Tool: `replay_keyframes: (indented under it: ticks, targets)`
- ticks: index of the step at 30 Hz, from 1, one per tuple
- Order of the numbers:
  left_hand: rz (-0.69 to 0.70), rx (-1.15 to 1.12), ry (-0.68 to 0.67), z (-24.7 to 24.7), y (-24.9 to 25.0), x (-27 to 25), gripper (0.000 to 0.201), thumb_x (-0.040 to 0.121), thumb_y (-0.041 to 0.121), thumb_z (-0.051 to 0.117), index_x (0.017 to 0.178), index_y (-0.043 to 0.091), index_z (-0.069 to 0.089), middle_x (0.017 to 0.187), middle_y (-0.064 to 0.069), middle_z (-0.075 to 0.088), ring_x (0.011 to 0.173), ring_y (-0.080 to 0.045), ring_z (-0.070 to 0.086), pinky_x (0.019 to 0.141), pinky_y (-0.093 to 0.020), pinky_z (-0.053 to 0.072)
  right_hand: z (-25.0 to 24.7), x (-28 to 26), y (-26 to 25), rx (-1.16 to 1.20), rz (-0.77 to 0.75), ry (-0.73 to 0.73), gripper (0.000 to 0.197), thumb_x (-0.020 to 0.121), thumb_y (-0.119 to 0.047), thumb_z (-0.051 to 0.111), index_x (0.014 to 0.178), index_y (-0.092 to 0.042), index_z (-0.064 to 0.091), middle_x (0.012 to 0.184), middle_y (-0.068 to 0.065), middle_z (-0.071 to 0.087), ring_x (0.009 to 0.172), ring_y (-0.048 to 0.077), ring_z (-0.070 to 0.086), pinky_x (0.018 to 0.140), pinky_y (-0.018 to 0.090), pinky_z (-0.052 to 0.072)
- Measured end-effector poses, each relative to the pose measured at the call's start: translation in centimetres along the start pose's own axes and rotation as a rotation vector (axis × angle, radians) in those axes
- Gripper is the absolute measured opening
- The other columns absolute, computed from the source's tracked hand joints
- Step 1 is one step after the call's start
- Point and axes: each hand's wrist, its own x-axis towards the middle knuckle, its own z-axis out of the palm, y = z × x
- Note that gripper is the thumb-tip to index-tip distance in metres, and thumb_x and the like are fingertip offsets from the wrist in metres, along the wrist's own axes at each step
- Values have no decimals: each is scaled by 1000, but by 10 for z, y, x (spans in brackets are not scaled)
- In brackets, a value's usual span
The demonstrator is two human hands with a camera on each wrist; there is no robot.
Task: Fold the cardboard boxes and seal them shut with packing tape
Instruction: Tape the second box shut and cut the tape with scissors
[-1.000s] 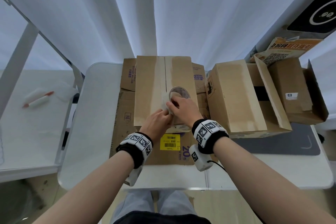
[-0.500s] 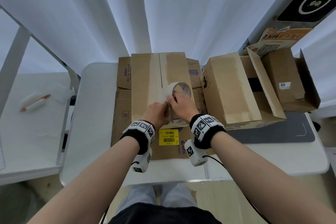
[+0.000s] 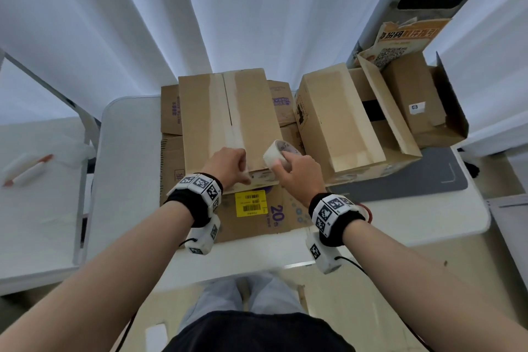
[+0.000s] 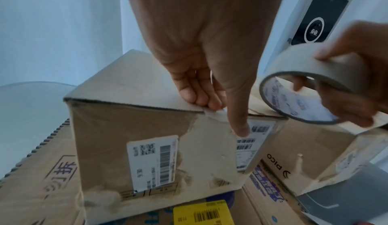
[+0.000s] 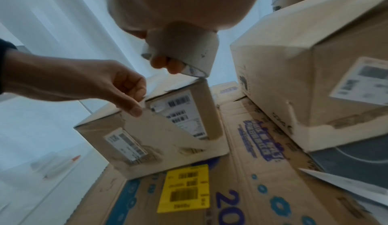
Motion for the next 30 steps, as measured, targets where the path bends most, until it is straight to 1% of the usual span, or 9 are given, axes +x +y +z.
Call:
replay_keyframes:
  ticks: [4,9,11,13,17,22,25,28,30]
  targets:
    - [5,-25,-12,-4,0,2,31,69,20,89,75,13,59,76,0,65,73,-19,61,67,-34,51,-4,-20,26,14,-27,3,46,83,-48,39,67,-12,62,54,3,56,51,20,51,48,28,39]
    - [-6,37,-7,-5,4,7,29,70,13,85,73,16,57,77,-1,66,75,-21,65,67,-36,54,-8,-39,58,-23,72,-139,32,81,-43,45,61,-20,56,54,-1,55,47,13,49,48,24,39]
    - [-19,57,-15,-3,5,9,30,69,13,84,74,16,55,77,-2,65,74,-22,64,65,-35,53,-8,-45,72,-62,181,-218,30,83,-39,49,64,-19,59,58,3,58,53,20,53,54,31,47]
    - [-26,81,-27,0,7,12,31,69,12,83,72,17,52,78,-3,64,74,-24,63,61,-33,48,-7,-48,86,-101,292,-290,24,88,-36,51,88,-18,68,68,3,60,65,24,57,62,31,44]
    - [-75,110,-60,0,12,17,33,68,11,84,71,17,51,79,-5,65,76,-26,63,60,-32,45,-9,-47,107,-127,494,-379,36,97,-31,44,123,-10,58,108,14,66,95,31,62,79,34,46]
    - [-133,134,-135,-3,18,23,35,65,16,89,68,16,54,78,-4,66,74,-22,61,57,-28,39,-20,-46,144,-277,689,-361,52,97,-30,22,123,-4,60,128,15,61,112,30,60,94,34,46]
    - [-149,126,-138,-3,17,25,35,63,16,90,66,16,55,77,-4,67,73,-22,62,56,-28,40,-36,-47,147,-353,782,-337,40,105,-21,32,127,-5,62,132,13,60,122,28,57,98,32,45]
    - [-162,116,-137,-3,17,25,35,62,16,90,66,16,55,72,-2,64,67,-18,58,52,-27,37,-41,-47,168,-263,993,-298,42,100,-29,52,131,-1,59,133,17,59,124,32,55,103,36,44]
    - [-168,114,-139,-4,17,26,36,61,17,91,65,16,56,71,-2,64,67,-19,58,52,-27,36,-46,-49,172,-247,1018,-316,41,99,-20,54,134,2,56,136,19,56,128,34,52,103,37,41]
